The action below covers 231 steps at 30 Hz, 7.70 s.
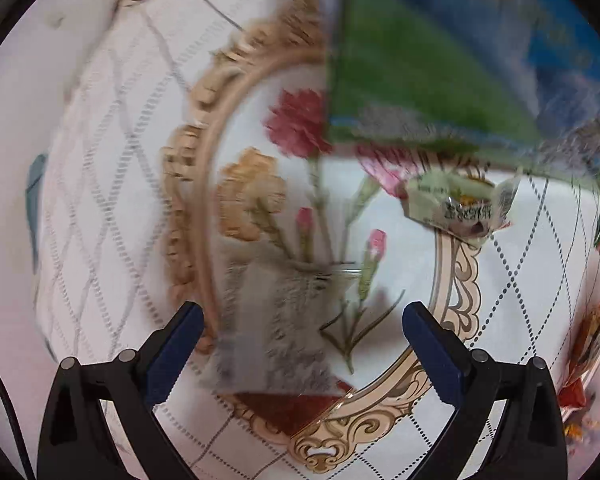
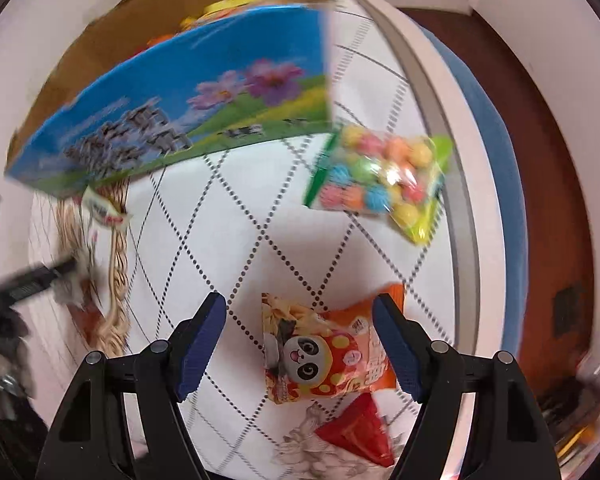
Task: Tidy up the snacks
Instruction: 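Grasp the orange panda bag with the right tool while the left tool grasps the white printed packet, then carry the panda bag and white packet into the box and open both tools, then raise both tools out of the box and move back over the bed, then grasp the clear candy bag with the right tool while the left tool grasps the red-brown packet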
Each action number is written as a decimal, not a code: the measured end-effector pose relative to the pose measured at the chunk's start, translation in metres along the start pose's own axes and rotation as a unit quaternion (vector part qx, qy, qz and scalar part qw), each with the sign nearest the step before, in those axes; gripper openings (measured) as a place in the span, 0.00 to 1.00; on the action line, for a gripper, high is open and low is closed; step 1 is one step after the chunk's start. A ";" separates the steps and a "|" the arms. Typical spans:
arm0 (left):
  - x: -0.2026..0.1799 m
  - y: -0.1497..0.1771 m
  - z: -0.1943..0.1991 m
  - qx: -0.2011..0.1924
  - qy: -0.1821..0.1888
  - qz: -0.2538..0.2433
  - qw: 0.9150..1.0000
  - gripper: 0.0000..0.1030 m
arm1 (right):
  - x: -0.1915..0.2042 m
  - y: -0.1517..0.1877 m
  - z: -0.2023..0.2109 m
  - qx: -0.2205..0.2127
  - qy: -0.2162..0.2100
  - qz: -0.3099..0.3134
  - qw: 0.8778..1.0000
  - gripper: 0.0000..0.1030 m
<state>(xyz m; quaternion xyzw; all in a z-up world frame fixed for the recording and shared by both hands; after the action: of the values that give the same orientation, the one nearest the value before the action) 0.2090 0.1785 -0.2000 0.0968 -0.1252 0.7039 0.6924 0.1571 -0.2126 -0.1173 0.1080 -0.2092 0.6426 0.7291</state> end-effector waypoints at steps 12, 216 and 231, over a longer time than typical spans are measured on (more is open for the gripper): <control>-0.063 0.071 0.035 0.005 0.083 0.009 0.997 0.52 | -0.042 0.050 -0.013 0.023 -0.137 -0.151 0.979 0.76; 0.038 0.102 -0.032 0.078 0.050 0.151 0.984 0.94 | 0.053 0.023 -0.093 0.091 -0.042 0.174 0.979 0.59; -0.064 0.087 0.004 0.034 0.089 0.025 0.995 0.52 | 0.047 0.035 -0.089 0.102 0.001 0.153 0.983 0.55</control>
<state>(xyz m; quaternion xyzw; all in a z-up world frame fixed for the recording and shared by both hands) 0.1233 0.1151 -0.2194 0.0537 -0.0414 0.7307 0.6794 0.1419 -0.1277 -0.1797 0.1480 -0.1556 0.7645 0.6078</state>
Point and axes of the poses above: each gripper's, at about its wrist camera, not at the fingertips, and z roughly against the way its jaws point, x to its left, y to its underside, the point moved 4 cm from there along -z, roughly the way its jaws point, and after that the axes turned 14 degrees about -y, right-handed, at the moved point
